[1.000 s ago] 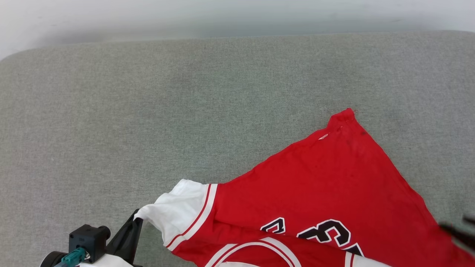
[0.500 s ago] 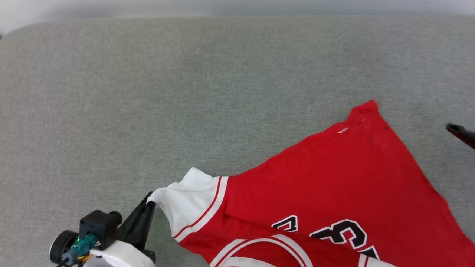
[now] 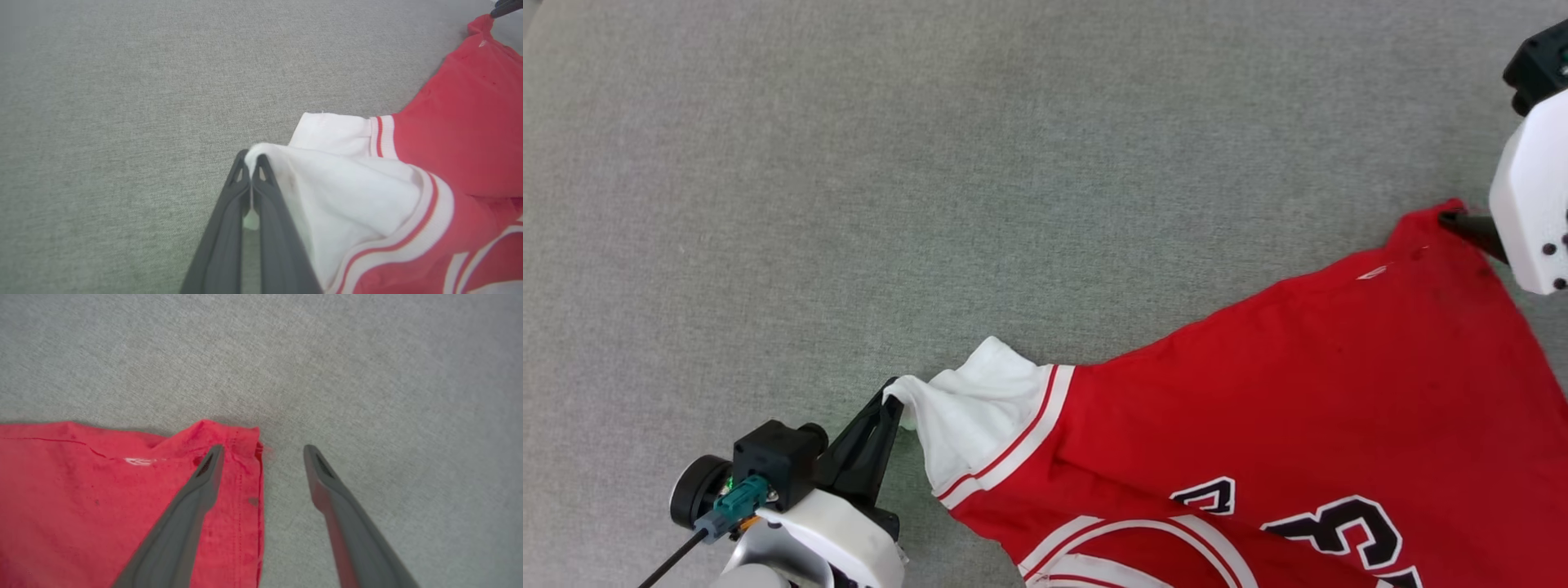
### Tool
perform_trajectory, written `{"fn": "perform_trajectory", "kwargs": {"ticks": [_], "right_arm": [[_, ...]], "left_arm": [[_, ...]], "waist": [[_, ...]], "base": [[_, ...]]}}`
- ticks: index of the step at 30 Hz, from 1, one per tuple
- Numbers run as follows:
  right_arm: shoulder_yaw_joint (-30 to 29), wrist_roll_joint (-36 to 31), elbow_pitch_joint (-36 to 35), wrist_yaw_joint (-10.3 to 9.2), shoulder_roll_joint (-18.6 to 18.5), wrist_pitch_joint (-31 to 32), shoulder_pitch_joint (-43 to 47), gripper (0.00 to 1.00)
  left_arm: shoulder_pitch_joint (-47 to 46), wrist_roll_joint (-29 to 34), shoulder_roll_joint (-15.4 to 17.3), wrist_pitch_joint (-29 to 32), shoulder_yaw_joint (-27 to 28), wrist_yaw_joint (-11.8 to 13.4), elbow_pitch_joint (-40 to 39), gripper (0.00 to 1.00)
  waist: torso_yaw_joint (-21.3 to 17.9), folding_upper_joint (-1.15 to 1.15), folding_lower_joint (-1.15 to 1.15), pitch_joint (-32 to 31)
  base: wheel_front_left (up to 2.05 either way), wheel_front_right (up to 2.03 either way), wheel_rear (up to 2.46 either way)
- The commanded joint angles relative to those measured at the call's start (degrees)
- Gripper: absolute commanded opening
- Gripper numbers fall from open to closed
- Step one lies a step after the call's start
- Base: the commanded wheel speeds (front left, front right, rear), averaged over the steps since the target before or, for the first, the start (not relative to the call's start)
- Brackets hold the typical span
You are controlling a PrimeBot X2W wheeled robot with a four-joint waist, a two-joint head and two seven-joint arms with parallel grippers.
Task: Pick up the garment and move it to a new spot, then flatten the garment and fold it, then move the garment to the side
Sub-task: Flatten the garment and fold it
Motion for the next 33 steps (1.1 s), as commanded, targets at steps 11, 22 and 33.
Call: {"fn": "perform_trajectory", "kwargs": {"ticks": [11,22,33], "right_arm": [[10.02,1.75,9.49,-0.02,1.28,-5.63,2.32,0.0],[12.64,5.34,3.55,-0.02,-3.02,-22.0,-1.24,0.0],[11.36,3.13,1.53,-0.02,-3.99,-36.54,-6.71,0.0]], "left_arm": [[-2.34,1.08,-1.76,-0.44,-0.54,-1.01,1.72,0.0],[-4.88,2.32,0.16,-0.05,0.28,-2.42,2.55,0.0],[-18.27,4.53,2.42,4.02,4.07,-4.24,0.39,0.0]], "waist": [[1.93,0.0,-0.01,2.28],[-0.63,0.0,-0.01,-6.19],[-5.13,0.0,-0.01,-9.97]], "base": [[0.0,0.0,0.0],[0.0,0.0,0.0],[0.0,0.0,0.0]]}}
